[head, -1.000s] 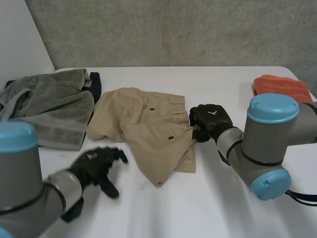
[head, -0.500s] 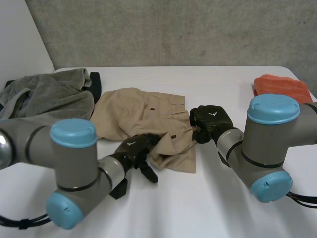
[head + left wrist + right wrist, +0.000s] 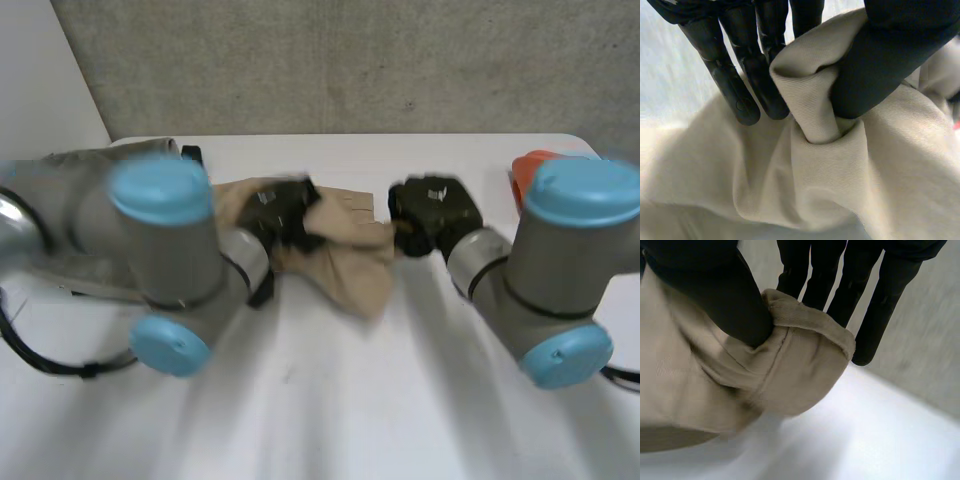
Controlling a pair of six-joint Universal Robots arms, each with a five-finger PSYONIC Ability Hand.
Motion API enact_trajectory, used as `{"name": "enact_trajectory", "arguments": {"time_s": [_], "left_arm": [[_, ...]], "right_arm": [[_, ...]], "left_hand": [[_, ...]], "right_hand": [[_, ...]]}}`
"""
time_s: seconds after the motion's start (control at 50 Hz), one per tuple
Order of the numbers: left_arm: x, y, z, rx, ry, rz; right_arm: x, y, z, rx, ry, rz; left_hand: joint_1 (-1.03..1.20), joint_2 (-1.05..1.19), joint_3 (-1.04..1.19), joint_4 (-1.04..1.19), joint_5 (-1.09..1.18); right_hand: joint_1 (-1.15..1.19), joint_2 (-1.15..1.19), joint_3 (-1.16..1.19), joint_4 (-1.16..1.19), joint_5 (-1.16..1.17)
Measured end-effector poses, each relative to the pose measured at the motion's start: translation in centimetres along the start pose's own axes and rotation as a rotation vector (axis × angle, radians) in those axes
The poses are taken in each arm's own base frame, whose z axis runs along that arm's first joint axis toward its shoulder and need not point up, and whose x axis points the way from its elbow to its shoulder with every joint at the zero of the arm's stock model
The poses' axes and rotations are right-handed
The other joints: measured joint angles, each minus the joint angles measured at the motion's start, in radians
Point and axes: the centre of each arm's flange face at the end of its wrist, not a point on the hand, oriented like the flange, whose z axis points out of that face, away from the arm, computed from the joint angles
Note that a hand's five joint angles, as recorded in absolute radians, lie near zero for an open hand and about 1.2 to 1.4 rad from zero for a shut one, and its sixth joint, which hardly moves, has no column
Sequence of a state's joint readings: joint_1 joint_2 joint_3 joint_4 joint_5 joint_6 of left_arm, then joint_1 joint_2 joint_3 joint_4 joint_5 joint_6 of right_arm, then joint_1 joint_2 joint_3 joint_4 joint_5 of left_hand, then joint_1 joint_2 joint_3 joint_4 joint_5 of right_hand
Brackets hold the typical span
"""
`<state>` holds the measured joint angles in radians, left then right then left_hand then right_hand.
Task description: Fold the laundry.
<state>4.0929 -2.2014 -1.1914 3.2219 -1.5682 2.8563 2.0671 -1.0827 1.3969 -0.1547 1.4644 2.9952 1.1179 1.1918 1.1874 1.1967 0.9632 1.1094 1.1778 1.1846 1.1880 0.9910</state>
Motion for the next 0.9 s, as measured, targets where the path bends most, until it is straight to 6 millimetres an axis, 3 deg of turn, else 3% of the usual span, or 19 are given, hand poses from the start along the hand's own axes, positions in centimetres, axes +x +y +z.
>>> {"name": "enact_trajectory", "arguments": {"time_s": [0.02, 0.04, 0.06, 0.08, 0.1, 0.14, 0.18, 0.22, 0.24, 0.28, 0.32, 0.4, 0.52, 0.58, 0.66, 0.76, 0.8, 0.84, 0.9], "left_arm": [[0.0, 0.0, 0.0, 0.000, 0.000, 0.000], [0.2, -4.3, -1.0, 0.079, 0.002, 0.001], [0.2, -6.4, -1.7, 0.114, 0.001, 0.006], [0.2, -7.1, -1.9, 0.126, 0.001, 0.008], [0.4, -10.0, -3.1, 0.173, 0.004, 0.022], [0.7, -12.1, -4.2, 0.205, 0.011, 0.041], [1.4, -15.5, -6.2, 0.264, 0.035, 0.086], [2.0, -17.4, -7.5, 0.302, 0.056, 0.120], [2.5, -18.9, -8.6, 0.338, 0.075, 0.151], [2.9, -19.9, -9.3, 0.363, 0.089, 0.173], [3.4, -22.0, -10.6, 0.428, 0.107, 0.220], [2.7, -23.7, -10.6, 0.479, 0.093, 0.253], [0.3, -22.7, -7.1, 0.445, 0.046, 0.262], [-1.1, -20.7, -4.0, 0.399, 0.027, 0.271], [-3.1, -16.9, 1.2, 0.365, 0.012, 0.316], [-4.8, -13.0, 7.0, 0.427, 0.024, 0.378], [-5.0, -12.1, 8.5, 0.466, 0.032, 0.390], [-5.1, -11.4, 9.9, 0.515, 0.043, 0.399], [-4.9, -10.7, 11.3, 0.589, 0.061, 0.404]], "right_arm": [[0.0, 0.0, 0.0, 0.000, 0.000, 0.000], [0.3, -2.5, -0.2, 0.069, 0.008, -0.059], [0.5, -4.2, -0.5, 0.115, 0.016, -0.095], [0.6, -5.1, -0.6, 0.139, 0.022, -0.111], [0.9, -7.7, -1.2, 0.208, 0.039, -0.153], [1.2, -10.0, -1.9, 0.270, 0.056, -0.185], [1.7, -14.1, -3.4, 0.383, 0.091, -0.227], [2.0, -15.7, -4.1, 0.430, 0.107, -0.239], [2.4, -18.3, -5.2, 0.504, 0.133, -0.253], [2.5, -19.4, -5.7, 0.535, 0.144, -0.257], [2.9, -22.0, -6.8, 0.615, 0.172, -0.264], [3.2, -23.5, -6.8, 0.658, 0.196, -0.258], [3.4, -21.6, -3.4, 0.593, 0.217, -0.234], [3.4, -18.7, -0.7, 0.515, 0.218, -0.223], [3.5, -13.4, 3.6, 0.387, 0.226, -0.209], [4.2, -7.7, 8.0, 0.304, 0.292, -0.205], [4.5, -6.1, 9.3, 0.301, 0.327, -0.214], [4.9, -4.7, 10.6, 0.311, 0.368, -0.237], [5.2, -3.3, 12.2, 0.341, 0.431, -0.294]], "left_hand": [[0.000, 0.000, 0.000, 0.000, 0.000], [0.000, 0.001, 0.000, 0.000, 0.000], [0.000, 0.001, 0.000, 0.000, 0.000], [0.000, 0.001, 0.000, 0.000, 0.000], [0.001, 0.002, 0.002, 0.000, 0.000], [0.001, 0.002, 0.003, 0.000, 0.006], [0.001, 0.002, 0.003, 0.000, 0.010], [0.001, 0.002, 0.003, 0.000, 0.010], [0.001, 0.002, 0.003, 0.000, 0.010], [0.001, 0.002, 0.003, 0.001, 0.010], [0.001, 0.003, 0.005, 0.001, 0.010], [0.001, 0.003, 0.005, 0.001, 0.010], [0.001, 0.003, 0.005, 0.001, 0.010], [0.001, 0.004, 0.005, 0.001, 0.010], [0.001, 0.004, 0.005, 0.002, 0.010], [0.024, 0.005, 0.006, 0.005, 0.016], [0.024, 0.005, 0.006, 0.005, 0.016], [-0.220, -0.252, -0.248, -0.232, -0.194], [-0.872, -0.859, -0.836, -0.855, -0.807]], "right_hand": [[0.000, 0.000, 0.000, 0.000, 0.000], [0.000, 0.000, 0.000, 0.000, 0.000], [0.000, 0.000, 0.000, 0.000, 0.000], [0.000, 0.000, 0.000, 0.001, 0.000], [0.000, 0.001, 0.000, 0.004, 0.000], [0.000, 0.000, 0.000, 0.004, 0.000], [0.000, 0.001, 0.000, 0.006, 0.000], [0.000, 0.001, 0.000, 0.007, 0.000], [0.000, 0.002, 0.000, 0.009, 0.000], [0.000, 0.002, 0.000, 0.009, 0.000], [0.000, 0.002, 0.000, 0.010, 0.000], [0.000, 0.002, 0.000, 0.010, 0.000], [0.000, 0.002, 0.001, 0.010, 0.000], [0.000, 0.002, 0.006, 0.010, 0.000], [0.000, 0.003, 0.006, 0.010, 0.000], [0.000, 0.003, 0.006, 0.010, 0.000], [0.000, 0.003, 0.006, 0.011, 0.000], [-0.051, -0.060, -0.060, -0.057, -0.057], [-0.518, -0.568, -0.558, -0.557, -0.562]]}}
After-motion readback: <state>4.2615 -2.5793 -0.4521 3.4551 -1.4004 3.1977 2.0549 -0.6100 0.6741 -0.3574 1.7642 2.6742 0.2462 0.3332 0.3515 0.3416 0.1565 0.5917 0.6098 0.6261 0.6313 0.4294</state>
